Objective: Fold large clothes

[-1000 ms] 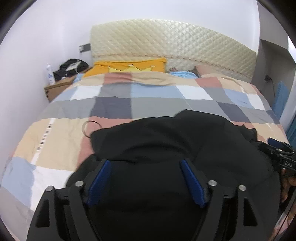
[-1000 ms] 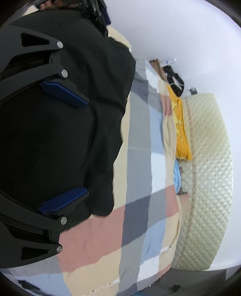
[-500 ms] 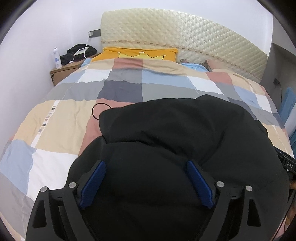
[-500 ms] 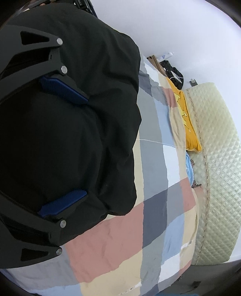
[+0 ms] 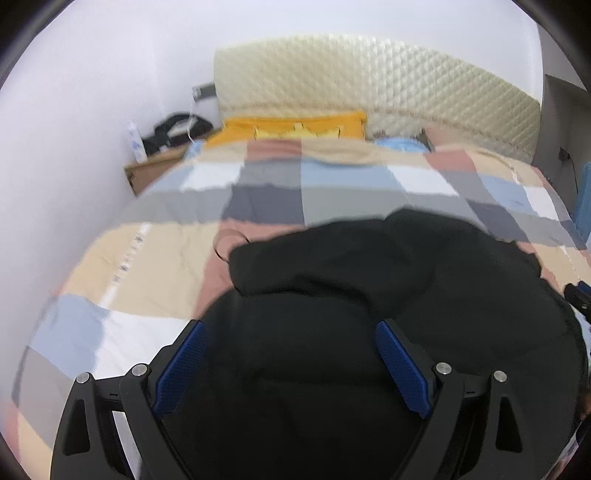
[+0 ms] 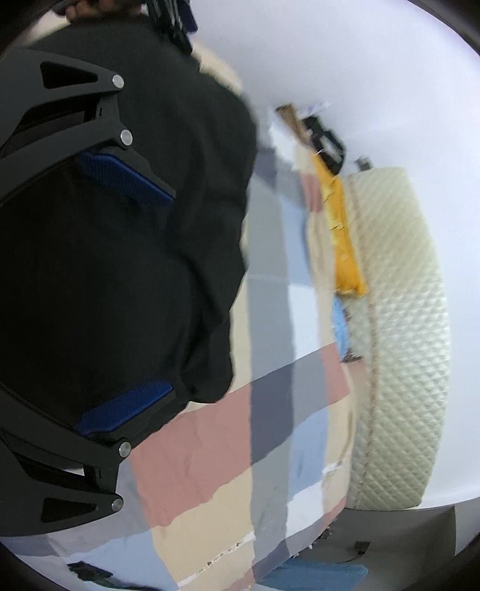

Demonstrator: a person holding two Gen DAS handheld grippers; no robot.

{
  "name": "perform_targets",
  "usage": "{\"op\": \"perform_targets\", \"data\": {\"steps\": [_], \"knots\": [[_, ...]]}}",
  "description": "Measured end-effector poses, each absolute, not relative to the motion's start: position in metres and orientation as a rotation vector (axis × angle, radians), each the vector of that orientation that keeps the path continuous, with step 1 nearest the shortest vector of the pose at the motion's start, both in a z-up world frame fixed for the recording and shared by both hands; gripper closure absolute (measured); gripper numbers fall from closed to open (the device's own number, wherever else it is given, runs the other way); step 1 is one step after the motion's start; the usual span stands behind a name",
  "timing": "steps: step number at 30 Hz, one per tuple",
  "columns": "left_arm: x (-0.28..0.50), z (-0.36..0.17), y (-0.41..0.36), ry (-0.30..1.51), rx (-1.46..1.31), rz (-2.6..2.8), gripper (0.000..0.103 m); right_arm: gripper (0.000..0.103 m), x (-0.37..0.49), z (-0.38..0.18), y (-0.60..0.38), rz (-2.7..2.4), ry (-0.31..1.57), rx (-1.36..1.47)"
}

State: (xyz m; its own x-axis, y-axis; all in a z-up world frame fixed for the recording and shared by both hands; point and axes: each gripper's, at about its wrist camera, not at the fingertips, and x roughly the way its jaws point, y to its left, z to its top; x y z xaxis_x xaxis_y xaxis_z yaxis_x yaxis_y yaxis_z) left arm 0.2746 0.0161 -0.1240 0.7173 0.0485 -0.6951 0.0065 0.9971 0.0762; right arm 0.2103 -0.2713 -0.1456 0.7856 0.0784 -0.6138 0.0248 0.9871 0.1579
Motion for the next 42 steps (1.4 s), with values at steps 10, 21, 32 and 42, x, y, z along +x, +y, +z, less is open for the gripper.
{"op": "perform_targets", "data": {"steps": [10,21,32,42], "knots": [[0.185,0.008,-0.009,0.577,0.03,0.001,0.01,0.0,0.13,-0.024,-0.255,0.017,0.45,0.155],[0.077,0.106,-0.019,0.441,0.028,-0.085,0.006,0.0,0.007,0.086,-0.225,0.102,0.248,0.131],[0.01,0.112,-0.024,0.441,0.052,-0.104,0.006,0.0,-0.057,0.1,-0.207,0.114,0.188,0.11],[-0.009,0.089,-0.03,0.5,0.072,-0.09,0.006,0.0,-0.082,0.076,-0.201,0.144,0.252,0.126]]}}
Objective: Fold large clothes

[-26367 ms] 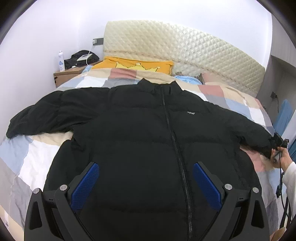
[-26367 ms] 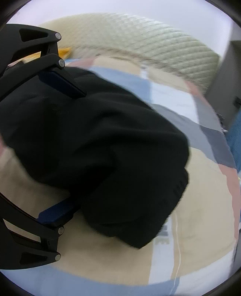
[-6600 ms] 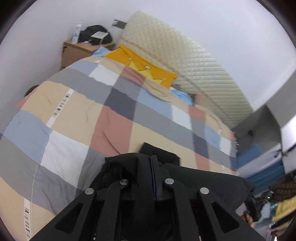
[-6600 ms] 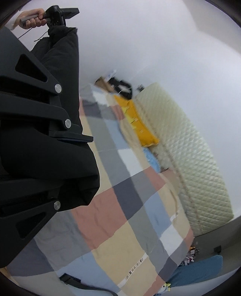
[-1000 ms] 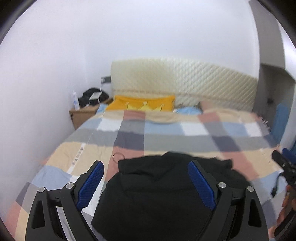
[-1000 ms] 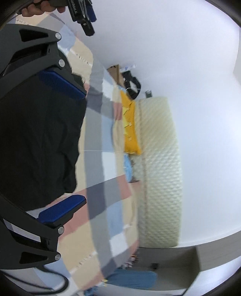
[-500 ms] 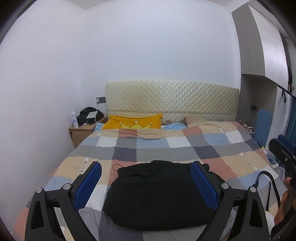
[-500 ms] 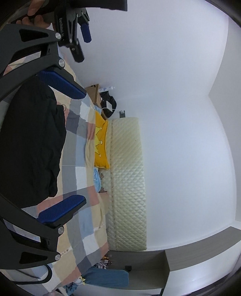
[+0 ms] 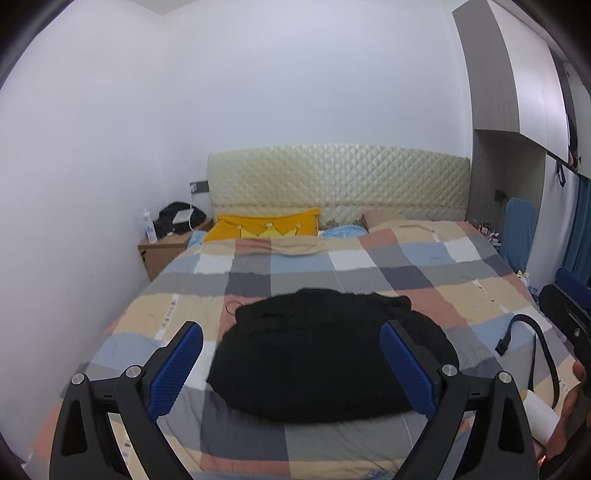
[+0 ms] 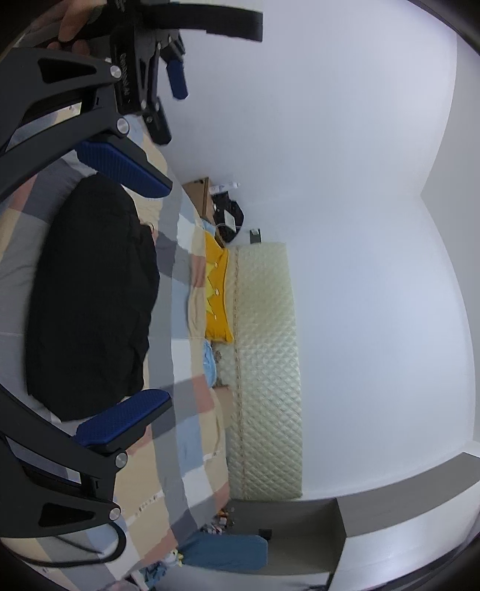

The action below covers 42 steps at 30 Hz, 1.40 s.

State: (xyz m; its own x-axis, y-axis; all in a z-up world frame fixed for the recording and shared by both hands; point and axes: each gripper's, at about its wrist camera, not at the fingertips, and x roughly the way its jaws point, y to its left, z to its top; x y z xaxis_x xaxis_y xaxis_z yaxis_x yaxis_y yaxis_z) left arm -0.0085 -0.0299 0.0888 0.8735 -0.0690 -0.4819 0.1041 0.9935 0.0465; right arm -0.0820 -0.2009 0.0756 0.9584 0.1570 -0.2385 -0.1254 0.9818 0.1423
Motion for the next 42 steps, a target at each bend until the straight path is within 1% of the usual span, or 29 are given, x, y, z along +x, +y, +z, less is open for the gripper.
{"op": "perform_targets", "data": {"steps": [11,22,31,42], "knots": [[-0.003,0.045,-0.023,0.62,0.048,-0.063,0.006,0.0,-0.077,0.035,-0.193,0.107,0.394,0.129],[0.0,0.016,-0.025,0.706,0.04,-0.056,0.006,0.0,-0.078,0.01,-0.197,0.079,0.459,0.122],[0.009,0.005,-0.013,0.764,-0.005,-0.033,0.006,0.0,-0.063,-0.003,-0.196,0.078,0.517,0.112],[0.011,0.005,-0.014,0.773,0.01,-0.045,0.006,0.0,-0.056,-0.012,-0.196,0.078,0.562,0.113]]}}
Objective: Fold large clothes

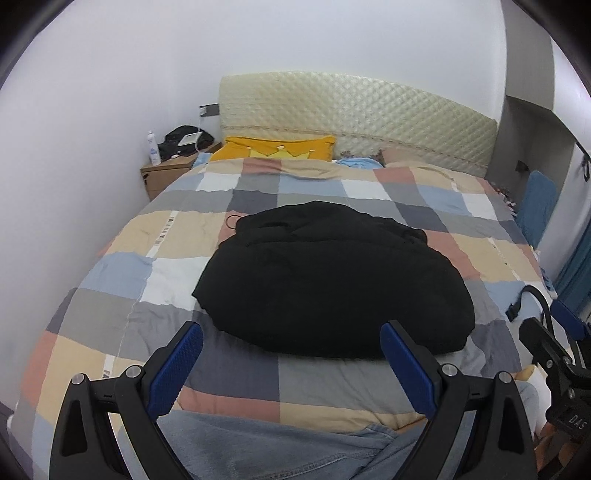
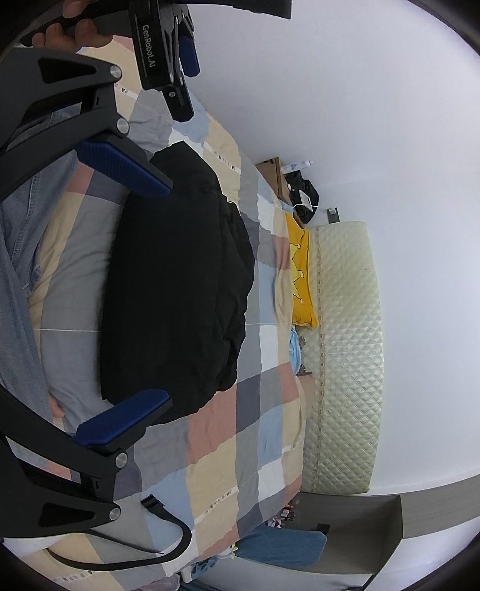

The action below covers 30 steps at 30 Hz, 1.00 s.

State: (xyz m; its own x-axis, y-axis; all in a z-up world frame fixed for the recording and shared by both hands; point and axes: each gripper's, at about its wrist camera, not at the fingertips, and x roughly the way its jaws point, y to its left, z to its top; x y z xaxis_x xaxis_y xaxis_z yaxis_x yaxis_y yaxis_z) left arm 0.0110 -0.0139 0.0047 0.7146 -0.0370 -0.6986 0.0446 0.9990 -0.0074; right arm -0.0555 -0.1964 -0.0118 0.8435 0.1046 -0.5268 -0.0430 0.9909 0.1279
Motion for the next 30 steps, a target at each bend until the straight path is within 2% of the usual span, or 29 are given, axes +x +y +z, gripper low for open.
{"op": "perform_targets", "data": {"steps": [30], "knots": [[0.007,0.013,-0.023,0.801,-0.028,-0.072,0.006,0.0,-0.057,-0.011,-0.201,0.05,0.573,0.102]]}}
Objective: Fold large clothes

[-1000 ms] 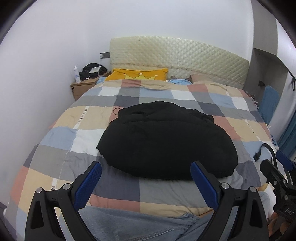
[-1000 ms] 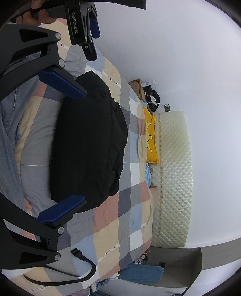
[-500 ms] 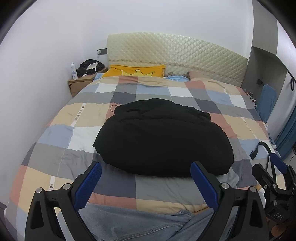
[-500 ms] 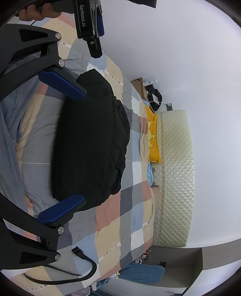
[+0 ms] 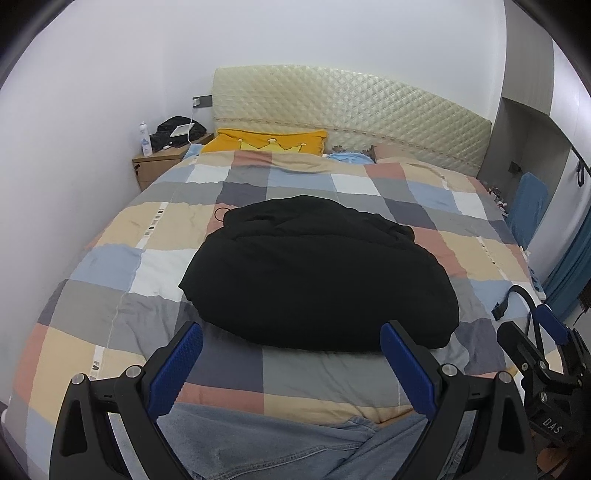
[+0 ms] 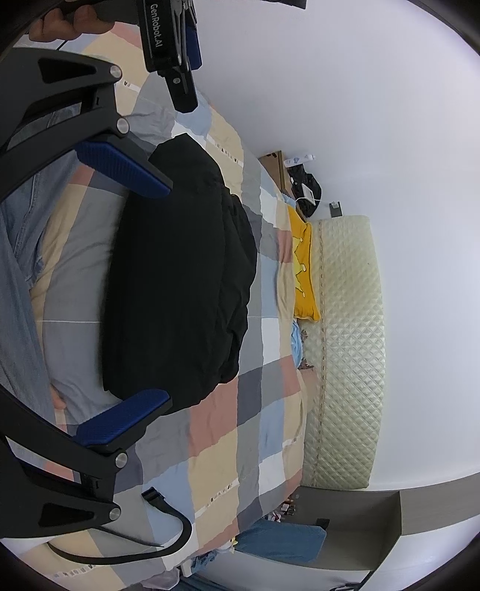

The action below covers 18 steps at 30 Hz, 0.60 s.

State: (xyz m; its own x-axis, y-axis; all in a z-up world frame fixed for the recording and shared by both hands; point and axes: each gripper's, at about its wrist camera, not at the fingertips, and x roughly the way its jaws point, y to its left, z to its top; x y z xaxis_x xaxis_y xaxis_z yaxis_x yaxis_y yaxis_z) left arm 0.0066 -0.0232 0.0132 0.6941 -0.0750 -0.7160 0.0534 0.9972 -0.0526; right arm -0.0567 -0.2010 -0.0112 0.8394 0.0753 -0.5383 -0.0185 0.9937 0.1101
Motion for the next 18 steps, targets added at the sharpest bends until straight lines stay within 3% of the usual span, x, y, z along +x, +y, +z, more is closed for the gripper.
{"op": "perform_targets", "data": {"steps": [18], "knots": [[0.0015,0.0114,-0.0246,0.785,-0.014,-0.069,0.006,0.0,-0.057,-0.0112,-0.1977,0.058,0.57,0.097]]}}
